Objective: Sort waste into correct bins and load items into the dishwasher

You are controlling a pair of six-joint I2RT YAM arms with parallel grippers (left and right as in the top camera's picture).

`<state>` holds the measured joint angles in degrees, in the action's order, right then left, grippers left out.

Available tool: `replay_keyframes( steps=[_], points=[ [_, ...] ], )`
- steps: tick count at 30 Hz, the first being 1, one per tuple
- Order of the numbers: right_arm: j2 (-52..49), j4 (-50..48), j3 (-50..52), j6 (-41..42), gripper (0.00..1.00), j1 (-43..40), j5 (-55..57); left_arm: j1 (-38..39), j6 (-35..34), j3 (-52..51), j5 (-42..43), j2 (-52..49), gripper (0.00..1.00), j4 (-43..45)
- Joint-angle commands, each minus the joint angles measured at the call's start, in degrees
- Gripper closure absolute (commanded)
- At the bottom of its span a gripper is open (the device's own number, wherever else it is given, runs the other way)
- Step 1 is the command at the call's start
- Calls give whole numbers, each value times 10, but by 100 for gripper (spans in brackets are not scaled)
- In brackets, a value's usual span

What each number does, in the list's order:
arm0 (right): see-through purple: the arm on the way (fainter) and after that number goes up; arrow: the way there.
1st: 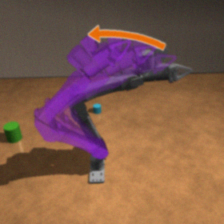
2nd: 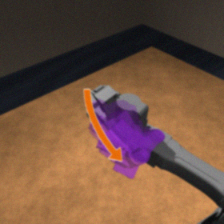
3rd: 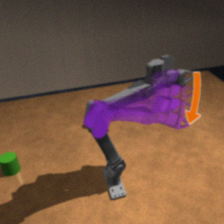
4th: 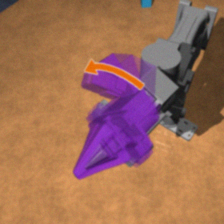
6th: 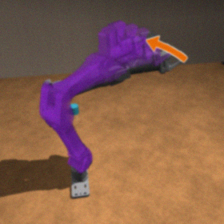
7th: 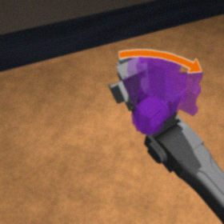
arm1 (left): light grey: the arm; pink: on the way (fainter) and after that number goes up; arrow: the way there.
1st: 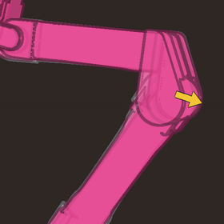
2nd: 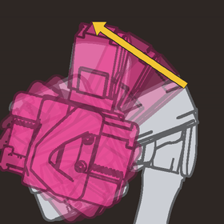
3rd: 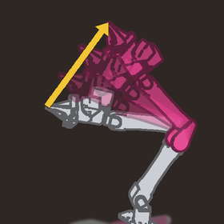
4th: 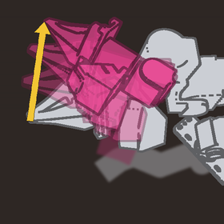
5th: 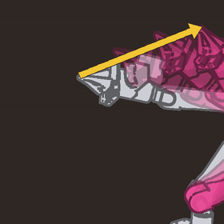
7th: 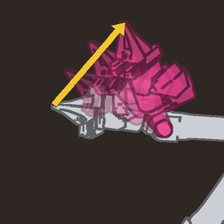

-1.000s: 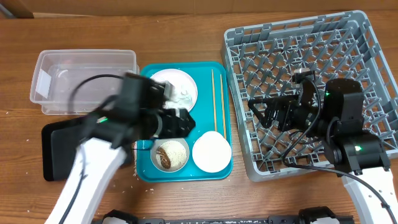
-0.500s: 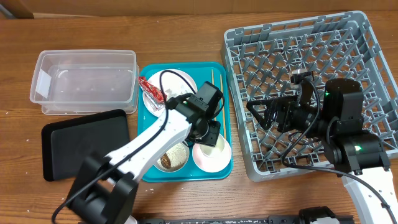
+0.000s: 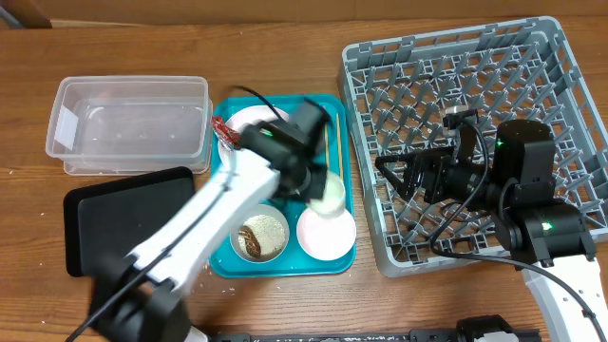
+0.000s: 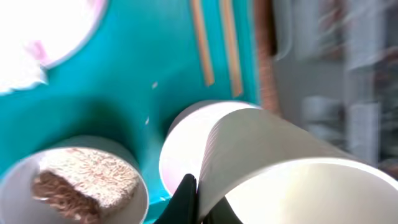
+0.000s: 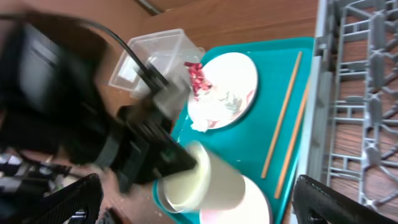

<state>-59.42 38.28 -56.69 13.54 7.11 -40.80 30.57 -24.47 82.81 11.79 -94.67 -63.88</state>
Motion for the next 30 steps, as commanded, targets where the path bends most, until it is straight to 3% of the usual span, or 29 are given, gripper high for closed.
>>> replay_keyframes(
  steps=[1,6,10,20,23,28,30],
  points=[
    [3,-22,-15,8,0,-1,-54,-102,71,53,189,53,93,-7],
    [-3,-107,-15,85,0,10,-92,-249,151,59,547,47,88,-16],
    [-23,-162,-15,95,0,51,-95,-286,198,59,683,38,87,-57],
    [-97,-352,-15,108,2,127,-182,-273,216,59,707,38,86,-126],
    [-108,-401,-15,108,10,148,-212,-268,217,59,705,38,86,-126],
    [-110,-436,-15,136,33,165,-214,-262,217,59,689,38,84,-126],
    [-110,-442,-15,137,35,168,-221,-260,218,59,686,38,83,-125]
  ],
)
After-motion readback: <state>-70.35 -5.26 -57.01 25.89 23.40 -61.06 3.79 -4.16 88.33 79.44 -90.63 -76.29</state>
